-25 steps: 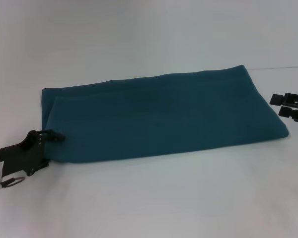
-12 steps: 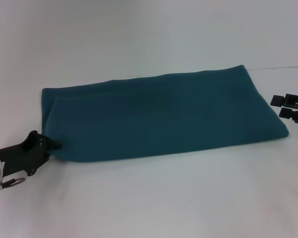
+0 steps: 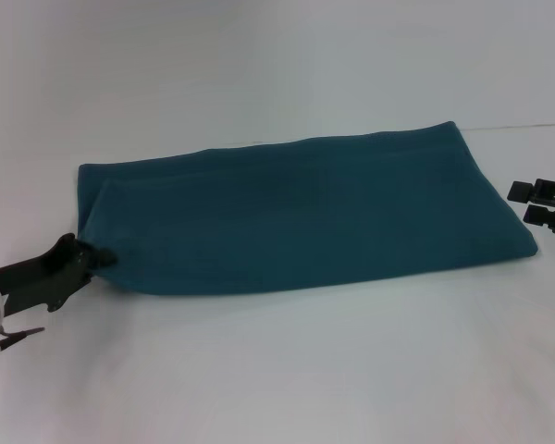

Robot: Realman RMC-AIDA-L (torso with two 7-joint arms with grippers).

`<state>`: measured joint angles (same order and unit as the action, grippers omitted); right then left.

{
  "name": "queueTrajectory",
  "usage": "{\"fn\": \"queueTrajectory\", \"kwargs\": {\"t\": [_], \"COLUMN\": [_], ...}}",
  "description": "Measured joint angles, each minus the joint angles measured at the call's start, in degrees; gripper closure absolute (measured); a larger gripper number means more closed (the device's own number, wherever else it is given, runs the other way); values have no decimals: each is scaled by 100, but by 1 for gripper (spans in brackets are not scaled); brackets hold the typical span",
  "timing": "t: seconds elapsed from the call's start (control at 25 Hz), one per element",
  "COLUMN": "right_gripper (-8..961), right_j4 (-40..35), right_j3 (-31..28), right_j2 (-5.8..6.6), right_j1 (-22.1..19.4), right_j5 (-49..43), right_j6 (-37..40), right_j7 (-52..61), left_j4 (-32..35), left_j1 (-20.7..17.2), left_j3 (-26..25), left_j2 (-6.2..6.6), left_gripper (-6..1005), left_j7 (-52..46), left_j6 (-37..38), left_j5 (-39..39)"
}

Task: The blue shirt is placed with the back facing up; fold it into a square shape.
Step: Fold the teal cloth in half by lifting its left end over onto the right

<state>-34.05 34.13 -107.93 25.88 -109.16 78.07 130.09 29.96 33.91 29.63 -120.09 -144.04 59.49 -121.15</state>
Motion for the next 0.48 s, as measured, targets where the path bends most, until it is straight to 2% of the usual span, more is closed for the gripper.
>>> {"fn": "queueTrajectory", "kwargs": {"t": [0.24,0.48], "right_gripper": [254,254], "right_j4": [6,104], "right_j3": [-10,-74], "right_j2": [0,0], "right_j1": [-15,-13], "right_j5": [0,1], "right_j6": [-17,-21], "right_j7": [34,58], "left_j4": [292,763], "left_j1": [-164,-545], "left_j3": [17,-16], "left_j2": [-42,-36], "left_gripper": [985,977], "left_j7": [127,94], "left_j6": [247,426], "left_j5": [4,-2]}}
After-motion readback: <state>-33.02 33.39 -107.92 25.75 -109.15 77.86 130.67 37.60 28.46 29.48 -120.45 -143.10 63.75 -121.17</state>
